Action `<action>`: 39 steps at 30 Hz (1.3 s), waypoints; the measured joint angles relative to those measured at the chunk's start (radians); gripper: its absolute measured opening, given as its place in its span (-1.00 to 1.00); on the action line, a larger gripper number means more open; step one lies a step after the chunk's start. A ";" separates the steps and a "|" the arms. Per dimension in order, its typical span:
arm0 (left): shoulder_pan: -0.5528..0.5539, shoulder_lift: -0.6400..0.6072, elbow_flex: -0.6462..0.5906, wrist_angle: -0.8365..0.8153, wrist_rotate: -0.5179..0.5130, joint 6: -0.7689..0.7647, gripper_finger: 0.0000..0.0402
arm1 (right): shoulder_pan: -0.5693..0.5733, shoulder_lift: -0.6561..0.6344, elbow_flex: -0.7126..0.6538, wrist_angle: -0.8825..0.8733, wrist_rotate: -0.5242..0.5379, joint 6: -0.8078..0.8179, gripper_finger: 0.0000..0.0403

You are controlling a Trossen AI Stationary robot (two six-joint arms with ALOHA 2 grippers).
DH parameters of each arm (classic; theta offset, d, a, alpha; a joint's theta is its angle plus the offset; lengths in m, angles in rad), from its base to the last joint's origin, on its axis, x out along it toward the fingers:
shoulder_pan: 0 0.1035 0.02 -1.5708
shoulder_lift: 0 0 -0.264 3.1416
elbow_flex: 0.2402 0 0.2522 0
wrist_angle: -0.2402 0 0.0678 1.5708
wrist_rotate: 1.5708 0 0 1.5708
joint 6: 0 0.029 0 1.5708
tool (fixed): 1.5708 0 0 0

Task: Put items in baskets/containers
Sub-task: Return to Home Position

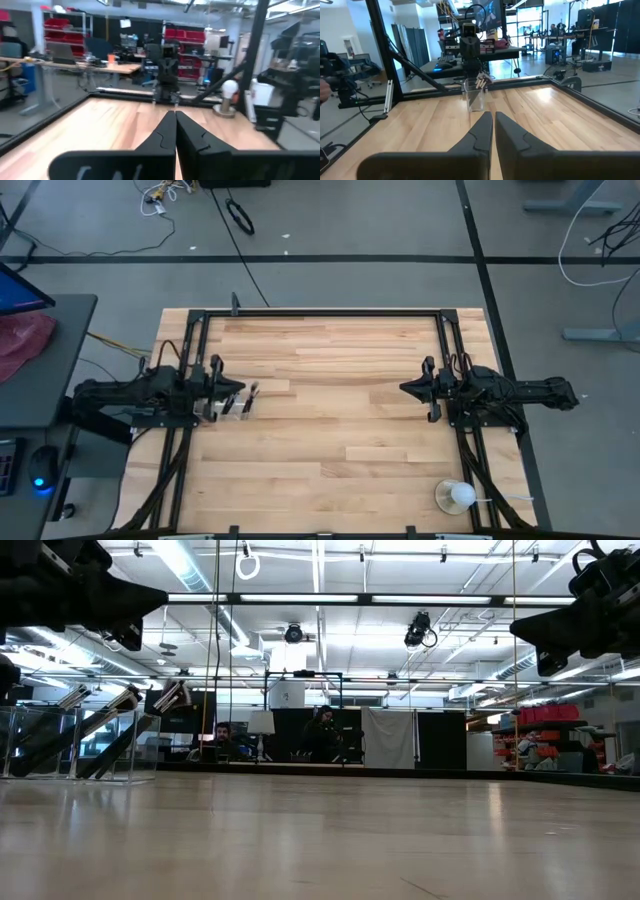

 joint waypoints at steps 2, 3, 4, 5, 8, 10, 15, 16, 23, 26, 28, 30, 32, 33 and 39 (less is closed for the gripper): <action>0.000 -0.001 -0.001 -0.025 -0.028 0.008 -1.00 | 0.000 0.000 0.000 0.000 0.000 0.000 -0.88; 0.000 -0.001 -0.010 -0.026 -0.039 0.011 -1.00 | 0.000 0.000 0.000 0.000 0.000 0.000 -0.88; 0.000 -0.002 -0.018 -0.030 -0.049 0.020 -1.00 | 0.000 0.000 0.000 0.000 0.000 0.000 -0.88; 0.000 -0.002 -0.028 -0.024 -0.057 0.024 -1.00 | 0.000 0.000 0.000 0.000 0.000 0.000 -0.88; 0.009 0.000 -0.059 -0.010 -0.064 0.015 -1.00 | 0.000 0.000 0.000 0.000 0.000 0.000 -0.88; 0.017 0.004 -0.059 -0.017 -0.043 0.000 -1.00 | 0.000 0.000 0.000 0.000 0.000 0.000 -0.88; 0.021 0.002 -0.059 -0.029 0.001 0.006 -1.00 | 0.000 0.000 0.000 0.000 0.000 0.000 -0.88; 0.021 0.004 -0.059 -0.038 0.010 0.008 -1.00 | 0.000 0.000 0.000 0.000 0.000 0.000 -0.88; 0.019 0.036 -0.059 -0.046 0.021 -0.061 -0.99 | 0.000 0.000 0.000 0.000 0.000 0.000 -0.88; 0.019 0.045 -0.059 -0.034 0.021 -0.179 -0.97 | 0.000 0.000 0.000 0.000 0.000 0.000 -0.88; 0.019 0.049 -0.061 -0.025 0.021 -0.219 -0.94 | 0.000 0.000 0.000 0.000 0.000 0.000 -0.88; 0.019 0.049 -0.061 -0.022 0.021 -0.222 -0.91 | 0.000 0.000 0.000 0.000 0.000 0.000 -0.88; 0.019 0.049 -0.061 -0.021 0.021 -0.222 -0.89 | 0.000 0.000 0.000 0.000 0.000 0.000 -0.88; 0.019 0.049 -0.061 -0.019 0.021 -0.220 -0.88 | 0.000 0.000 0.000 0.000 0.000 0.000 -0.88; 0.019 0.049 -0.061 -0.015 0.021 -0.215 -0.90 | 0.000 0.000 0.000 0.000 0.000 0.000 -0.88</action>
